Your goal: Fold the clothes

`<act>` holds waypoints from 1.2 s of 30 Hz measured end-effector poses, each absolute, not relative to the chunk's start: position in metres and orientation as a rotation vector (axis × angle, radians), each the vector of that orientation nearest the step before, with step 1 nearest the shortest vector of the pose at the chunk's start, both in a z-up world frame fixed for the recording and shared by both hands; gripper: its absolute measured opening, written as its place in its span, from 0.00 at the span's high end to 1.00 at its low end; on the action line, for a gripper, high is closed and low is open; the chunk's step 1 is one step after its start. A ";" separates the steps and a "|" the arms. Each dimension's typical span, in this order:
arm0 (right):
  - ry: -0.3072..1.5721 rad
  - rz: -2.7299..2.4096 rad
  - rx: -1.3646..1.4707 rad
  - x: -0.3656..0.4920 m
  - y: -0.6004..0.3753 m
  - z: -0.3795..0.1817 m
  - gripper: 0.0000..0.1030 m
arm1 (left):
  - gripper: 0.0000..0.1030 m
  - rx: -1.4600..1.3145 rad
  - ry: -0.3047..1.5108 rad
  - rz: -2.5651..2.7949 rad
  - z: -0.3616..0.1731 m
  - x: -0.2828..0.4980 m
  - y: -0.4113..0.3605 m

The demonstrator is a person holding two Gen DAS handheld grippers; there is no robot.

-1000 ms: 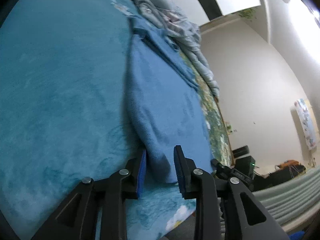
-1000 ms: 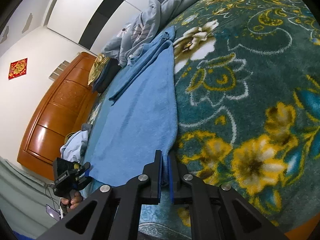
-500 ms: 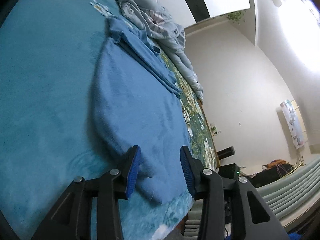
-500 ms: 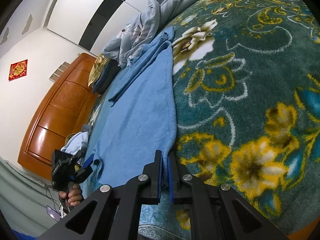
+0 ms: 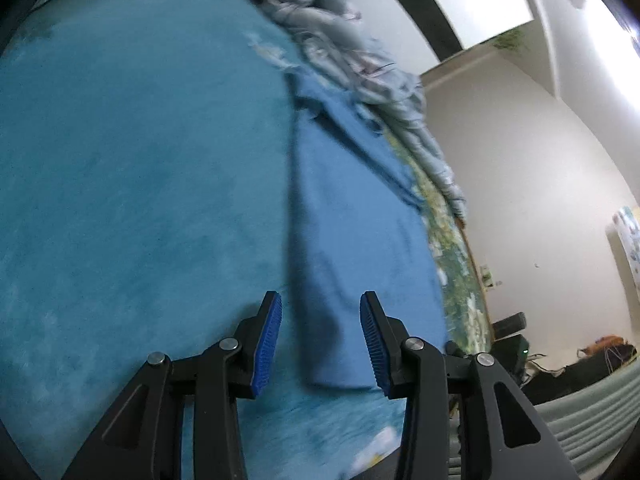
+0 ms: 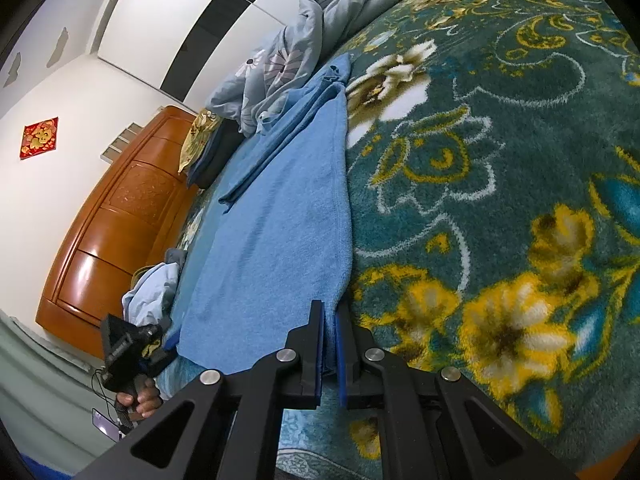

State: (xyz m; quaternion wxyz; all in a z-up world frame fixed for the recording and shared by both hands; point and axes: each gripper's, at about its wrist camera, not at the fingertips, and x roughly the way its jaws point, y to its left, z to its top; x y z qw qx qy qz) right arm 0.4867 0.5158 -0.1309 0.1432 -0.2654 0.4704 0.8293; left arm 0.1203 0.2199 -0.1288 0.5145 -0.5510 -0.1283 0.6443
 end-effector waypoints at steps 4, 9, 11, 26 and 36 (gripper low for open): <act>1.357 2.393 -0.767 0.487 0.515 -0.131 0.93 | 0.59 -1.323 -0.272 1.459 -0.130 0.128 0.237; 1.352 2.398 -0.782 0.486 0.516 -0.130 0.93 | 0.59 -1.304 -0.213 1.445 -0.128 0.139 0.250; 1.340 2.407 -0.794 0.488 0.516 -0.129 0.93 | 0.59 -1.308 -0.246 1.451 -0.127 0.135 0.241; 1.305 2.411 -0.791 0.485 0.521 -0.123 0.96 | 0.57 -1.310 -0.208 1.463 -0.122 0.132 0.247; 1.308 2.372 -0.789 0.485 0.528 -0.127 0.96 | 0.55 -1.298 -0.234 1.415 -0.127 0.127 0.252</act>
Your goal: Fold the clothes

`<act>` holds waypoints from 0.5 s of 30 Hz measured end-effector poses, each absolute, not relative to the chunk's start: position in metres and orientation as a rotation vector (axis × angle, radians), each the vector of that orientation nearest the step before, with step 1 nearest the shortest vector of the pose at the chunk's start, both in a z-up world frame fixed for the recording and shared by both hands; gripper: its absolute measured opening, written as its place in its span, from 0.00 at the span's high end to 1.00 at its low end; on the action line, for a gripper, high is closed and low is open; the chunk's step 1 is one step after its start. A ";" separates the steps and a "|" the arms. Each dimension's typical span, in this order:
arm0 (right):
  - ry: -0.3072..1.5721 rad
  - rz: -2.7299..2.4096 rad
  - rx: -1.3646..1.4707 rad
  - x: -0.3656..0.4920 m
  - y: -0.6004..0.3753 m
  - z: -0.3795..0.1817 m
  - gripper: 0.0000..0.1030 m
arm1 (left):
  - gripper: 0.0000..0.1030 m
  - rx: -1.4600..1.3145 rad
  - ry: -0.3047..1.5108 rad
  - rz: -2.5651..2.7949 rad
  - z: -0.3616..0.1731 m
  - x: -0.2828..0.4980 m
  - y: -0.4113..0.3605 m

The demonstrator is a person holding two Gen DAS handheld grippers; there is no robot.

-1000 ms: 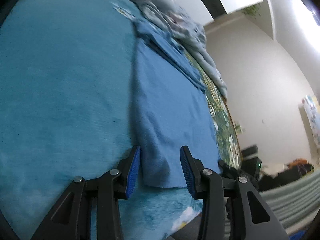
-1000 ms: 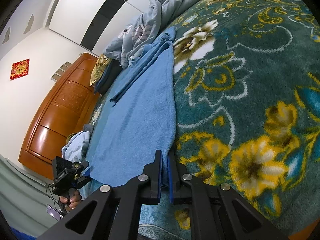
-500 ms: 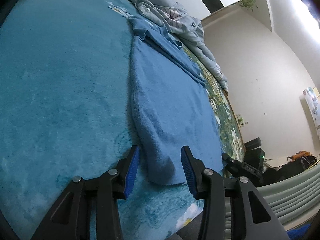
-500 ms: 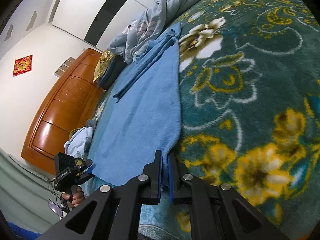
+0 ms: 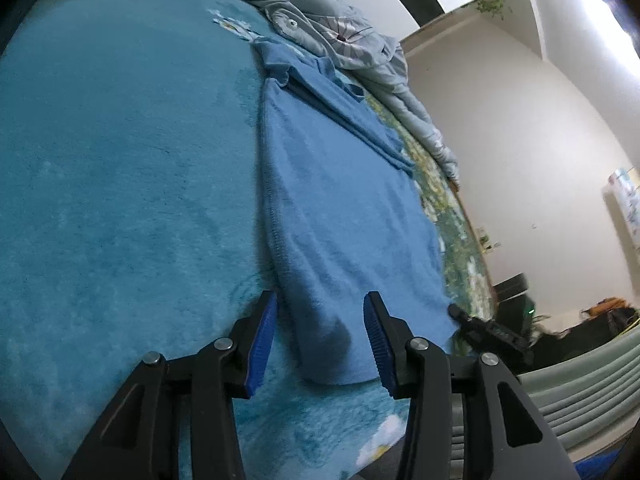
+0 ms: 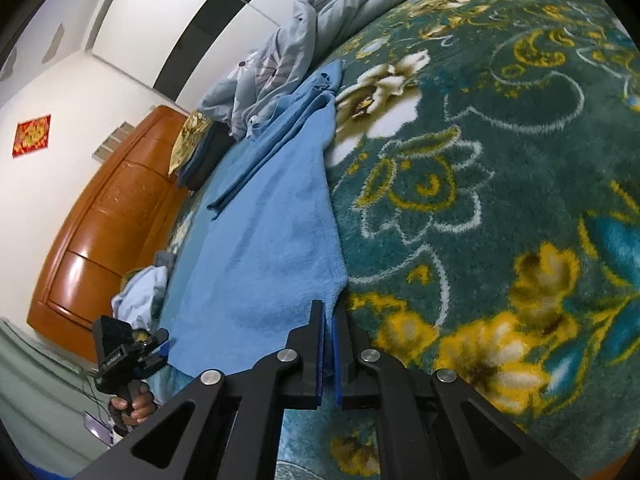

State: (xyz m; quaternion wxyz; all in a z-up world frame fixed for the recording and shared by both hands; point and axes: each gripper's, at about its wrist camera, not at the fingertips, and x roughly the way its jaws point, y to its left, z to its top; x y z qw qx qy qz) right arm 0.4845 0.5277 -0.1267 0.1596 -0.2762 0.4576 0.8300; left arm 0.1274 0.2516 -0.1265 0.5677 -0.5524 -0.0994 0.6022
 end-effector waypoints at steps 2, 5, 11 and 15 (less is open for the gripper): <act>1.321 2.370 -0.785 0.486 0.528 -0.128 0.96 | 0.55 -1.295 -0.245 1.376 -0.127 0.132 0.253; 1.330 2.365 -0.790 0.486 0.529 -0.128 0.96 | 0.56 -1.262 -0.200 1.337 -0.126 0.148 0.258; 1.337 2.358 -0.798 0.486 0.530 -0.129 0.96 | 0.55 -1.159 -0.267 1.315 -0.113 0.153 0.260; 1.352 2.351 -0.793 0.486 0.531 -0.130 0.96 | 0.55 -1.173 -0.246 1.356 -0.113 0.145 0.282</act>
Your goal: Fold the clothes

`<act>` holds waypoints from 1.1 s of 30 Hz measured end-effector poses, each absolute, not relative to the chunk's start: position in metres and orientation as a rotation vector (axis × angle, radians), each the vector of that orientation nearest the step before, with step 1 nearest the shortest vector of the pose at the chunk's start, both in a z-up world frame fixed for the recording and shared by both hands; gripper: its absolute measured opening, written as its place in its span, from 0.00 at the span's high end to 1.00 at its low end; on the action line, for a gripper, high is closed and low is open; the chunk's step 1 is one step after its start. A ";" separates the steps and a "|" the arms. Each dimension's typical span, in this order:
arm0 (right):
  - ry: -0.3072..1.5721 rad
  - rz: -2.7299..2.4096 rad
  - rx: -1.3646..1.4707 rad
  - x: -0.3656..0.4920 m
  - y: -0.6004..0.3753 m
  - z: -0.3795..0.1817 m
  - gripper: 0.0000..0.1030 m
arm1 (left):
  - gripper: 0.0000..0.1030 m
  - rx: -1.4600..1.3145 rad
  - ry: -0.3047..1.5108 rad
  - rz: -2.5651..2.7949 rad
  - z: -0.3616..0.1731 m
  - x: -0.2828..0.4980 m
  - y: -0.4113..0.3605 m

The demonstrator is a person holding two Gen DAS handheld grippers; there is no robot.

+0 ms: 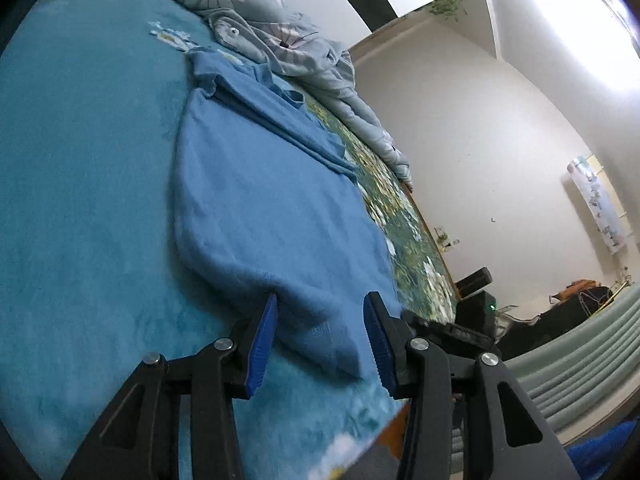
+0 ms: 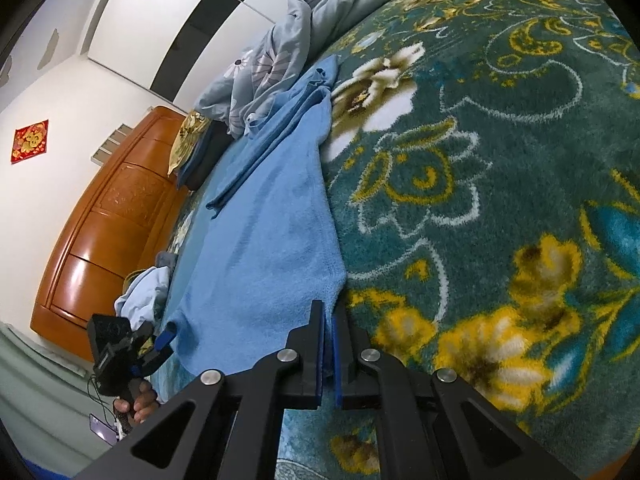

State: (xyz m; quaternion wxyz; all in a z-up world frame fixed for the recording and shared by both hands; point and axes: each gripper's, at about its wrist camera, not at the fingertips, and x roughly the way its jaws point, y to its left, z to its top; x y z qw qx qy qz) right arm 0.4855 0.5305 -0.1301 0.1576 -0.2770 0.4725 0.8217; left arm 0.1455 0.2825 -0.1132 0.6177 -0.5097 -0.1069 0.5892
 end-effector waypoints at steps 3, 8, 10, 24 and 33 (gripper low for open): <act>1.354 2.348 -0.793 0.486 0.530 -0.130 0.96 | 0.55 -1.168 -0.216 1.351 -0.110 0.145 0.303; 1.361 2.342 -0.796 0.485 0.530 -0.130 0.96 | 0.55 -1.197 -0.189 1.358 -0.107 0.143 0.319; 1.357 2.345 -0.799 0.485 0.530 -0.130 0.96 | 0.55 -1.170 -0.187 1.369 -0.098 0.147 0.305; 1.372 2.355 -0.775 0.491 0.528 -0.131 0.96 | 0.55 -1.274 -0.331 1.389 -0.125 0.131 0.264; 1.378 2.359 -0.771 0.492 0.527 -0.132 0.96 | 0.55 -1.326 -0.620 1.292 -0.141 0.116 0.257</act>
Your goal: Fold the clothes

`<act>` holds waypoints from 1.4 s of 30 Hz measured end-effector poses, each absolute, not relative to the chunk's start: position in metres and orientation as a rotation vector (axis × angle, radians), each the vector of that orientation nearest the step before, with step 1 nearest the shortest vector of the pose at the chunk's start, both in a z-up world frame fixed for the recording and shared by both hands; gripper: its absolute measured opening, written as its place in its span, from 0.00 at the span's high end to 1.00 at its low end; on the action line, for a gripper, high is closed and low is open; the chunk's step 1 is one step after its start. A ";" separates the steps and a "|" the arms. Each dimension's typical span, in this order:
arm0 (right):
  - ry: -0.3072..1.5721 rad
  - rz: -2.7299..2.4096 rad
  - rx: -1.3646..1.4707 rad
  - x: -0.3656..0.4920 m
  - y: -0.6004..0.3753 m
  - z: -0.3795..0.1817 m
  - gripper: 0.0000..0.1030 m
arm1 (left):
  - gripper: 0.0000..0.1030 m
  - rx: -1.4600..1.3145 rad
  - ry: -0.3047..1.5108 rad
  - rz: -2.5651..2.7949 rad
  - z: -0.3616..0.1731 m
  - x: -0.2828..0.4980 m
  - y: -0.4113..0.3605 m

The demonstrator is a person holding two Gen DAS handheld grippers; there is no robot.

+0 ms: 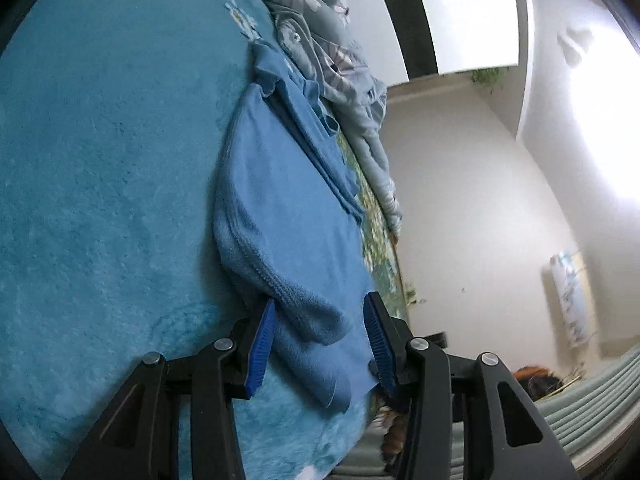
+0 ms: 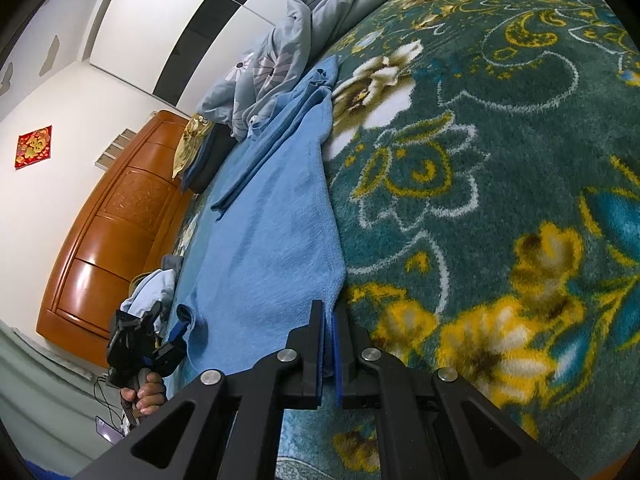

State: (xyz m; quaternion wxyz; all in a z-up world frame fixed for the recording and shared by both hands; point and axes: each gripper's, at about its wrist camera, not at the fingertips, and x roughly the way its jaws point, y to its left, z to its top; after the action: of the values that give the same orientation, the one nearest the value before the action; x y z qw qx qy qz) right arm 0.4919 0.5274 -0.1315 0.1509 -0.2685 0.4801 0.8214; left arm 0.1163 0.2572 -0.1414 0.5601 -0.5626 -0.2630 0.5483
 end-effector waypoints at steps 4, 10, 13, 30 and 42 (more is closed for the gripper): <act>1.379 2.357 -0.771 0.492 0.527 -0.131 0.96 | 0.56 -1.381 -0.537 1.341 -0.139 0.120 0.267; 1.381 2.355 -0.776 0.493 0.527 -0.131 0.96 | 0.75 -1.470 -0.527 1.388 -0.138 0.117 0.272; 1.375 2.358 -0.784 0.491 0.527 -0.129 0.96 | 0.97 -1.449 -0.565 1.396 -0.137 0.116 0.265; 1.311 2.374 -0.840 0.496 0.519 -0.122 0.95 | 0.97 -1.419 -0.495 1.505 -0.144 0.093 0.173; 1.281 2.380 -0.880 0.495 0.523 -0.119 0.93 | 0.38 -1.307 -0.117 1.510 -0.115 0.132 0.209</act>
State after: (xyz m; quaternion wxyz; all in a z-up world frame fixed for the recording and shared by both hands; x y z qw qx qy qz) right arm 0.4952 0.5233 -0.1187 0.1491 -0.3061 0.4456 0.8280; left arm 0.1317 0.2092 -0.1155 0.5400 -0.5500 -0.0492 0.6352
